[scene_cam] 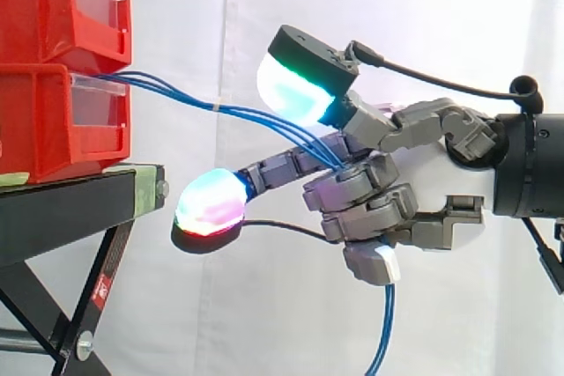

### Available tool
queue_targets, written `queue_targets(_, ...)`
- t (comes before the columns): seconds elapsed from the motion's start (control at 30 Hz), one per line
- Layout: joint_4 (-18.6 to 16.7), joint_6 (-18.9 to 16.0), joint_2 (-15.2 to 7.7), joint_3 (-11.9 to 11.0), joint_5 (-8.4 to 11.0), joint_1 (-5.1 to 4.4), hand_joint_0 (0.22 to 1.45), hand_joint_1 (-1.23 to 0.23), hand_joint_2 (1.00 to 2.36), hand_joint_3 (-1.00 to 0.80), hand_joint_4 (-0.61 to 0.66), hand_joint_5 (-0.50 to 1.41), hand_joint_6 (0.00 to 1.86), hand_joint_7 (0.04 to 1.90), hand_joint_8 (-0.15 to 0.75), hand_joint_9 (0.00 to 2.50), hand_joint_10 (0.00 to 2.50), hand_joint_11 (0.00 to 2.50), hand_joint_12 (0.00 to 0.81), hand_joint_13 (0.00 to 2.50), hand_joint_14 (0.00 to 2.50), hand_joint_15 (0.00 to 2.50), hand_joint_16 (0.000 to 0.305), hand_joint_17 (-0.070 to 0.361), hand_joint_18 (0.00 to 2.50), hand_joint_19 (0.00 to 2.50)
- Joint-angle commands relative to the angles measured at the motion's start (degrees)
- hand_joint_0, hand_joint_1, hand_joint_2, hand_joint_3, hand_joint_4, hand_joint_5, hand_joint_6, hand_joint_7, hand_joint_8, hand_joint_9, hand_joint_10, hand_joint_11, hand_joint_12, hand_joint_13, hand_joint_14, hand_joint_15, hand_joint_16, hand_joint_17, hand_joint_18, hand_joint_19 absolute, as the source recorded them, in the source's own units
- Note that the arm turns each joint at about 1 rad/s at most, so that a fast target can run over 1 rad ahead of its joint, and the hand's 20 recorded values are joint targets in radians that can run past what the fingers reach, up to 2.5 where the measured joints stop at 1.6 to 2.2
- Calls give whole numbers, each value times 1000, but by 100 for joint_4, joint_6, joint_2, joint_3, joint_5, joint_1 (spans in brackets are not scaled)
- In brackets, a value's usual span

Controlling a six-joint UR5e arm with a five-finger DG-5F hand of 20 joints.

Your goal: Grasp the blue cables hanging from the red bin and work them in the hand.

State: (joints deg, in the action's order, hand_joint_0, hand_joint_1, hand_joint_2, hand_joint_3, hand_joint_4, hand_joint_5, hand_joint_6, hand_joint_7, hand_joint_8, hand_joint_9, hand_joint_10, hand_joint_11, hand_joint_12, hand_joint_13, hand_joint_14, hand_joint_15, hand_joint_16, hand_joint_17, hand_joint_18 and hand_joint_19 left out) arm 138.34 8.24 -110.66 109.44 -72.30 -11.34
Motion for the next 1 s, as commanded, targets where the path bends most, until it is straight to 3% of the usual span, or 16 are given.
queue_targets(0.0,0,2,1,-1,5,0,744,-554,1000,-1000,354,180,8,1131,473,1006,2500,2500,738,1757,2500,1891,226,169,2221,549)
queue_targets(0.97,9,2,1,-1,5,0,739,-566,1000,-1000,343,183,7,1150,488,1070,2500,2500,734,1770,2500,1924,223,167,2229,562)
